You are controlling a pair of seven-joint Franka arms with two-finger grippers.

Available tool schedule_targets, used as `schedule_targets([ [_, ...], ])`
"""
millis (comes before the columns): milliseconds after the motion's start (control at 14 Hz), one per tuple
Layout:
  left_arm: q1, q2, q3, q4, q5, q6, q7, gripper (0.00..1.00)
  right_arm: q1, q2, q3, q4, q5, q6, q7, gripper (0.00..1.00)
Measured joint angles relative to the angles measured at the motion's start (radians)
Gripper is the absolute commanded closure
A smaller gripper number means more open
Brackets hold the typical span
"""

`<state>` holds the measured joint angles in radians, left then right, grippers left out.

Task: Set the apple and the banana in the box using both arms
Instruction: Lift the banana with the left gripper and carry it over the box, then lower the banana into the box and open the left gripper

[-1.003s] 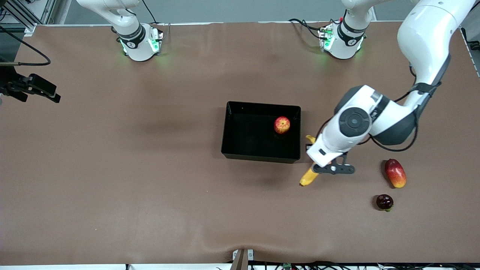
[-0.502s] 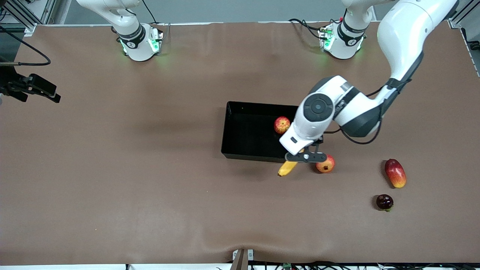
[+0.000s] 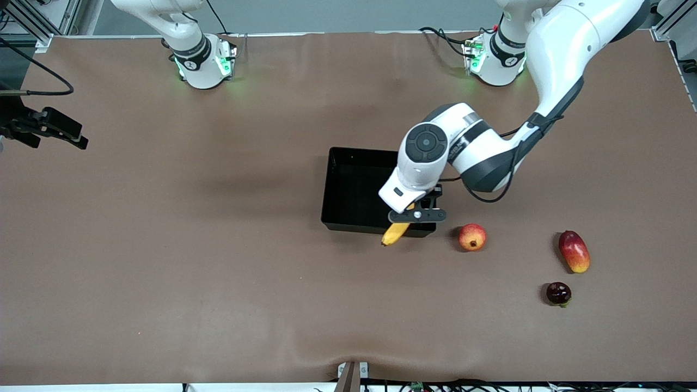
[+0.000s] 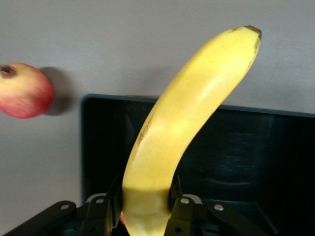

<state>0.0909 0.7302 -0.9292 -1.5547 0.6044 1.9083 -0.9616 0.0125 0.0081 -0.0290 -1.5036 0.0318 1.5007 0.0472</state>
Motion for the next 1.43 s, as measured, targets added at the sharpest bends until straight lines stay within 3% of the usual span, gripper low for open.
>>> schedule_targets([
  [287, -0.072, 0.017, 0.011, -0.018, 0.000, 0.017, -0.116, 1.00, 0.000, 0.000, 0.000, 0.000, 0.000, 0.000, 0.000, 0.00],
  [717, -0.117, 0.021, 0.019, -0.117, 0.023, 0.078, -0.247, 1.00, 0.000, 0.001, -0.001, 0.000, 0.000, 0.000, 0.001, 0.00],
  [1361, -0.282, 0.095, 0.208, -0.132, 0.029, 0.286, -0.289, 1.00, 0.000, 0.005, -0.002, 0.000, 0.000, -0.001, 0.001, 0.00],
  [1433, -0.295, 0.102, 0.223, -0.132, 0.029, 0.297, -0.295, 0.90, 0.000, 0.006, -0.002, 0.000, 0.000, -0.001, 0.001, 0.00],
])
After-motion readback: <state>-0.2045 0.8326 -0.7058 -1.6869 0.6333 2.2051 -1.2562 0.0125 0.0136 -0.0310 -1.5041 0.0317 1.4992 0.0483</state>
